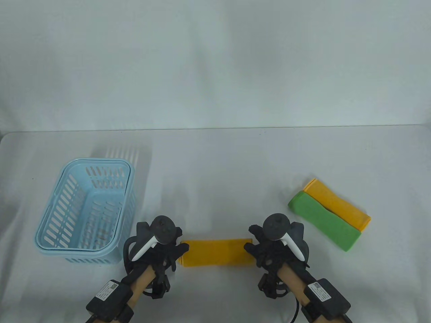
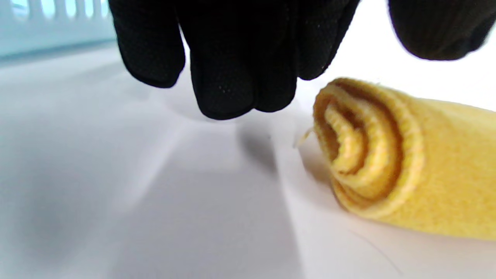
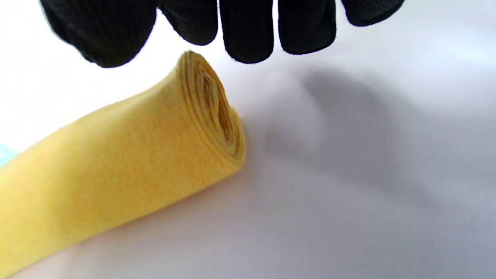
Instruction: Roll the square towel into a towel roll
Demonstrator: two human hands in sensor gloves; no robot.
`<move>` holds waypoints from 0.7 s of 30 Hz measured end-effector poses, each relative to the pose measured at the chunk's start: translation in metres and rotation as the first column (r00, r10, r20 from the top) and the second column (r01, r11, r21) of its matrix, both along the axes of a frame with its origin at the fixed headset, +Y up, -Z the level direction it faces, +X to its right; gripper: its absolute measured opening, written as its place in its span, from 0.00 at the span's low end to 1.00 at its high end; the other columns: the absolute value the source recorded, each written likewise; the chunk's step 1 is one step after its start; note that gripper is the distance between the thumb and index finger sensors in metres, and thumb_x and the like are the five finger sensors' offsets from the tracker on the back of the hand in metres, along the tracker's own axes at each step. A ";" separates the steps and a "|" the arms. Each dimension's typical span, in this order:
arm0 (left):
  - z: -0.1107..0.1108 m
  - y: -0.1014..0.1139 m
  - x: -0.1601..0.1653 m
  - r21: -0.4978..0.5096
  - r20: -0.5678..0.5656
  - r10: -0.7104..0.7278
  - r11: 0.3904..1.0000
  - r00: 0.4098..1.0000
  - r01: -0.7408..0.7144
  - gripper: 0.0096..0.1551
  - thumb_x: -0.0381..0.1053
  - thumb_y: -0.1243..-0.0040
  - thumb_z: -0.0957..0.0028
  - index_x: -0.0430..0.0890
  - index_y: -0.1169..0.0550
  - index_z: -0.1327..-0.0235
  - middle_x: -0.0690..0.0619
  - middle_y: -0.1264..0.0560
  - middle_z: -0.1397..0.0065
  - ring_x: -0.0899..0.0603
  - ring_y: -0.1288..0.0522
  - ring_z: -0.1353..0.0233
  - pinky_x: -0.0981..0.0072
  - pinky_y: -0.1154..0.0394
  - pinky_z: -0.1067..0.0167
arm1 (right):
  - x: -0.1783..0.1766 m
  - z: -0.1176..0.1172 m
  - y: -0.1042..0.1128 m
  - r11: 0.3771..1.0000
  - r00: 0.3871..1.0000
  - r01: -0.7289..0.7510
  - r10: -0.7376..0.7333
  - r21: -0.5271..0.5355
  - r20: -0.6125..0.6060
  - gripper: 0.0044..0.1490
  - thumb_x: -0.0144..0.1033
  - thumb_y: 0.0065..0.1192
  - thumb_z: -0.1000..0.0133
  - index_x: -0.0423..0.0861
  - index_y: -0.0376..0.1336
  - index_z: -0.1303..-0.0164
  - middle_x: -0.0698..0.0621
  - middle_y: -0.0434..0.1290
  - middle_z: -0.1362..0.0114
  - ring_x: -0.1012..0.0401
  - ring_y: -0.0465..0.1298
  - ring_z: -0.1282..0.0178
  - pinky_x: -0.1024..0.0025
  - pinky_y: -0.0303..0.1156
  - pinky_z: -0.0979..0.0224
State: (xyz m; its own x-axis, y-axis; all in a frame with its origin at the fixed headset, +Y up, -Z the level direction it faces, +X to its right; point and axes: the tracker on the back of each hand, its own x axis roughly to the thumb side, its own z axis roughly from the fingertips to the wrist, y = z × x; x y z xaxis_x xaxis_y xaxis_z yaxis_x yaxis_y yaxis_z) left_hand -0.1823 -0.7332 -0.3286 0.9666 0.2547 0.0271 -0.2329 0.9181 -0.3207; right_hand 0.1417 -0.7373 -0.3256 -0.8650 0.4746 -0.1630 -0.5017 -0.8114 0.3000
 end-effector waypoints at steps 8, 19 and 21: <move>0.009 0.016 0.011 0.125 0.059 -0.071 0.990 0.996 0.064 0.48 0.71 0.42 0.64 0.56 0.33 0.27 0.54 0.27 0.25 0.42 0.23 0.29 0.42 0.29 0.31 | -0.004 0.005 0.013 0.996 0.998 -0.028 0.033 0.080 -0.052 0.48 0.60 0.64 0.62 0.62 0.52 0.30 0.57 0.60 0.22 0.48 0.60 0.20 0.40 0.56 0.23; 0.019 0.048 0.013 0.272 0.071 -0.063 0.961 0.995 0.042 0.49 0.71 0.42 0.65 0.56 0.33 0.26 0.54 0.29 0.24 0.40 0.25 0.26 0.41 0.30 0.30 | -0.025 0.018 0.023 0.985 0.974 -0.075 0.106 0.157 -0.200 0.52 0.60 0.65 0.63 0.63 0.47 0.29 0.59 0.53 0.19 0.48 0.54 0.16 0.39 0.52 0.21; 0.022 0.056 0.012 0.307 0.070 -0.053 0.951 0.996 0.029 0.49 0.71 0.42 0.65 0.56 0.33 0.26 0.54 0.29 0.23 0.40 0.25 0.26 0.41 0.30 0.30 | -0.040 0.022 0.021 0.992 0.939 -0.030 0.071 0.125 -0.335 0.51 0.58 0.62 0.60 0.62 0.44 0.28 0.58 0.49 0.18 0.49 0.51 0.15 0.39 0.50 0.20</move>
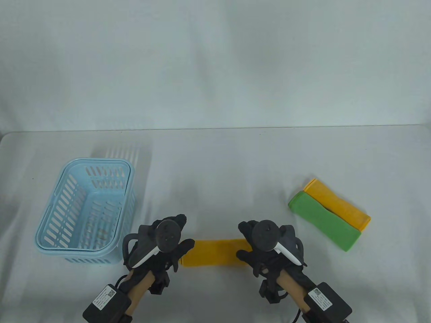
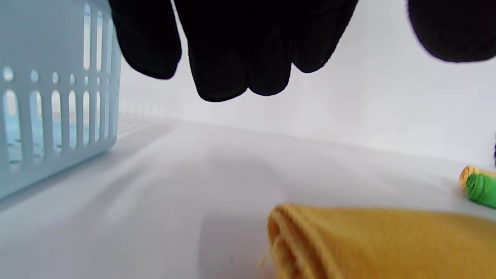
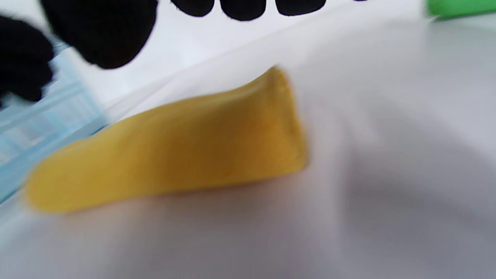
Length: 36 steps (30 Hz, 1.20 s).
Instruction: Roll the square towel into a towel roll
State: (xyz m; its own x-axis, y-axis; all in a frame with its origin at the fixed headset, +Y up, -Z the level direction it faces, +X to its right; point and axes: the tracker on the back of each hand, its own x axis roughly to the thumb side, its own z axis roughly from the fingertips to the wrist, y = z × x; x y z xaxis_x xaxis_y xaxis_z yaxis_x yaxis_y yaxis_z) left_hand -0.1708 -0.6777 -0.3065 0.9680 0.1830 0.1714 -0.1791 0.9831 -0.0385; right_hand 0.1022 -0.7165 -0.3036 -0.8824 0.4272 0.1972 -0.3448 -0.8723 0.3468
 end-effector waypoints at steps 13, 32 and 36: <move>0.011 0.019 -0.005 0.077 0.021 0.040 0.996 0.999 -0.042 0.48 0.71 0.42 0.64 0.56 0.33 0.26 0.54 0.29 0.24 0.40 0.25 0.26 0.41 0.30 0.30 | -0.083 -0.014 -0.026 0.938 0.930 -0.348 0.346 0.005 -0.124 0.58 0.62 0.65 0.64 0.60 0.42 0.27 0.58 0.49 0.18 0.49 0.51 0.15 0.39 0.49 0.19; 0.010 0.022 -0.010 0.088 0.007 0.058 0.994 0.998 -0.059 0.48 0.70 0.42 0.64 0.55 0.32 0.26 0.54 0.28 0.24 0.40 0.25 0.26 0.41 0.30 0.30 | -0.101 -0.047 -0.039 0.935 0.936 -0.353 0.352 0.032 0.011 0.43 0.54 0.74 0.66 0.56 0.61 0.40 0.56 0.67 0.34 0.52 0.68 0.32 0.45 0.61 0.24; 0.010 0.022 -0.012 0.084 0.003 0.064 0.994 0.998 -0.064 0.48 0.71 0.42 0.64 0.56 0.32 0.26 0.54 0.29 0.24 0.40 0.25 0.26 0.41 0.31 0.30 | -0.099 -0.049 -0.037 0.938 0.938 -0.347 0.347 0.006 0.018 0.42 0.56 0.72 0.65 0.56 0.61 0.41 0.56 0.67 0.34 0.52 0.68 0.32 0.45 0.61 0.24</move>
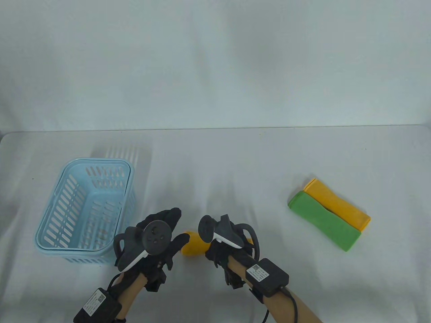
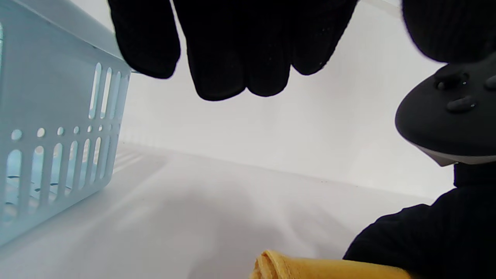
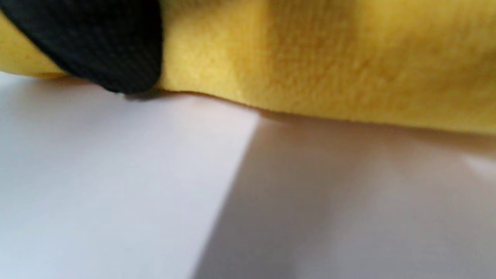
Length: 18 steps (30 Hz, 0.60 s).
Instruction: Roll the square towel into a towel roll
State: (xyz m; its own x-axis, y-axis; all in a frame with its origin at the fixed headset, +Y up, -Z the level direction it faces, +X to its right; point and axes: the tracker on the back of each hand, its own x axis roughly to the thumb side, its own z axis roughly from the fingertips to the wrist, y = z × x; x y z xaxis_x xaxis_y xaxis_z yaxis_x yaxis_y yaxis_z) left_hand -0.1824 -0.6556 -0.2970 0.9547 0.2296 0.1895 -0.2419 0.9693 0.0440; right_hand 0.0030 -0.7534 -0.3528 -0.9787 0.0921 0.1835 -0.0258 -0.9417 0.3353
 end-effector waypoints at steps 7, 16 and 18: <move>0.001 0.001 -0.003 0.011 -0.004 0.011 1.000 1.000 -0.011 0.48 0.71 0.42 0.64 0.56 0.33 0.26 0.54 0.29 0.24 0.40 0.25 0.26 0.41 0.31 0.30 | 0.032 0.007 0.034 0.989 0.984 0.144 -0.146 0.028 0.098 0.42 0.55 0.73 0.66 0.56 0.62 0.41 0.56 0.68 0.35 0.52 0.69 0.32 0.45 0.62 0.25; 0.003 0.002 -0.001 0.024 0.009 0.001 1.000 1.000 -0.001 0.48 0.71 0.42 0.64 0.56 0.32 0.26 0.54 0.29 0.24 0.40 0.25 0.26 0.41 0.30 0.30 | 0.131 0.030 0.097 0.968 0.920 0.196 -0.237 0.159 0.313 0.42 0.54 0.74 0.66 0.55 0.63 0.41 0.55 0.69 0.35 0.51 0.69 0.33 0.44 0.62 0.25; 0.004 0.001 0.000 0.024 0.013 -0.005 1.000 1.000 0.005 0.48 0.71 0.42 0.64 0.56 0.32 0.26 0.54 0.29 0.24 0.40 0.25 0.26 0.41 0.31 0.30 | 0.149 0.033 0.100 0.970 0.912 0.166 -0.220 0.179 0.347 0.43 0.54 0.74 0.66 0.55 0.63 0.41 0.55 0.68 0.35 0.51 0.69 0.33 0.44 0.62 0.25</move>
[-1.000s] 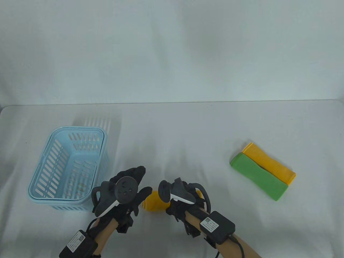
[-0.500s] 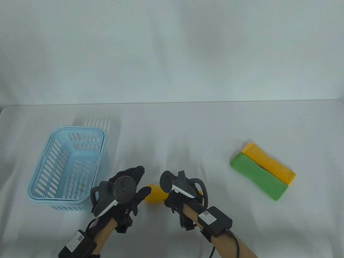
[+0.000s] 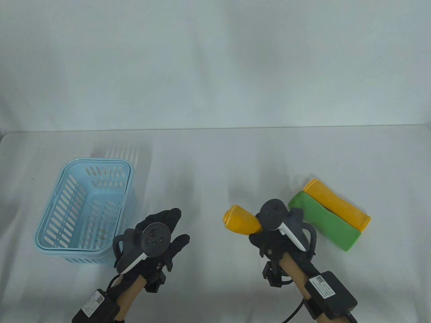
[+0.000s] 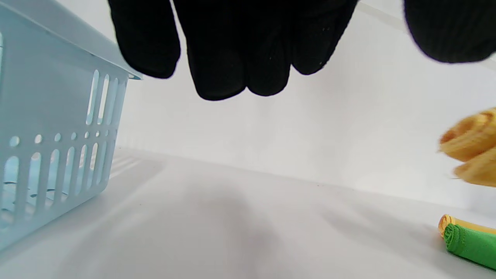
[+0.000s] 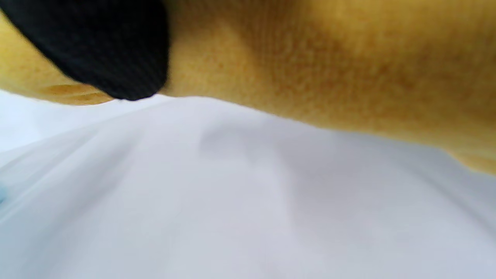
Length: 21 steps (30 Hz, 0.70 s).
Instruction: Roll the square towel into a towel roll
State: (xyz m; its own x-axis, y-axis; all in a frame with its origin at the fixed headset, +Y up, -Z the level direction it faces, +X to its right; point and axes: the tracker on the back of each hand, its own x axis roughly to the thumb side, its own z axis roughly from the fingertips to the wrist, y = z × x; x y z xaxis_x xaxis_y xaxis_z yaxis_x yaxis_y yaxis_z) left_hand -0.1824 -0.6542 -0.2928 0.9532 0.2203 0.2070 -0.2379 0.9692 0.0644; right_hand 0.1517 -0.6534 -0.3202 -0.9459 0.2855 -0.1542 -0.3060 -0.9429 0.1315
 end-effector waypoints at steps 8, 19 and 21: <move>0.001 -0.002 0.003 -0.005 0.008 -0.011 1.000 1.000 0.011 0.48 0.71 0.42 0.64 0.56 0.32 0.26 0.54 0.28 0.24 0.40 0.25 0.26 0.41 0.31 0.30 | 0.072 -0.013 -0.030 0.980 0.955 -0.200 0.194 0.002 0.225 0.43 0.54 0.74 0.66 0.56 0.62 0.40 0.56 0.68 0.34 0.51 0.68 0.32 0.44 0.61 0.25; -0.004 -0.007 0.002 -0.034 0.000 -0.017 0.999 1.000 0.016 0.48 0.71 0.42 0.64 0.55 0.32 0.27 0.54 0.28 0.24 0.40 0.25 0.26 0.41 0.30 0.30 | 0.077 -0.035 -0.087 0.886 0.851 -0.462 0.455 -0.037 0.262 0.43 0.56 0.73 0.66 0.57 0.61 0.40 0.57 0.67 0.33 0.53 0.68 0.31 0.46 0.61 0.24; -0.004 -0.006 0.003 -0.036 -0.001 -0.018 0.999 1.000 0.018 0.48 0.71 0.42 0.64 0.55 0.32 0.27 0.54 0.28 0.24 0.40 0.25 0.26 0.41 0.30 0.30 | 0.078 -0.035 -0.092 0.892 0.859 -0.451 0.446 -0.040 0.253 0.44 0.57 0.72 0.66 0.58 0.61 0.39 0.57 0.66 0.33 0.53 0.68 0.30 0.46 0.60 0.24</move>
State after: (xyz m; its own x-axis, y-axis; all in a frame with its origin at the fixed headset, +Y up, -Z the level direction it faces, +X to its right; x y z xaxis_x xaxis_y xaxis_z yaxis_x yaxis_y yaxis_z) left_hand -0.1798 -0.6606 -0.2972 0.9574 0.2100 0.1980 -0.2200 0.9751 0.0294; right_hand 0.2295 -0.7456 -0.3553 -0.9035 -0.1547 -0.3996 0.1305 -0.9876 0.0871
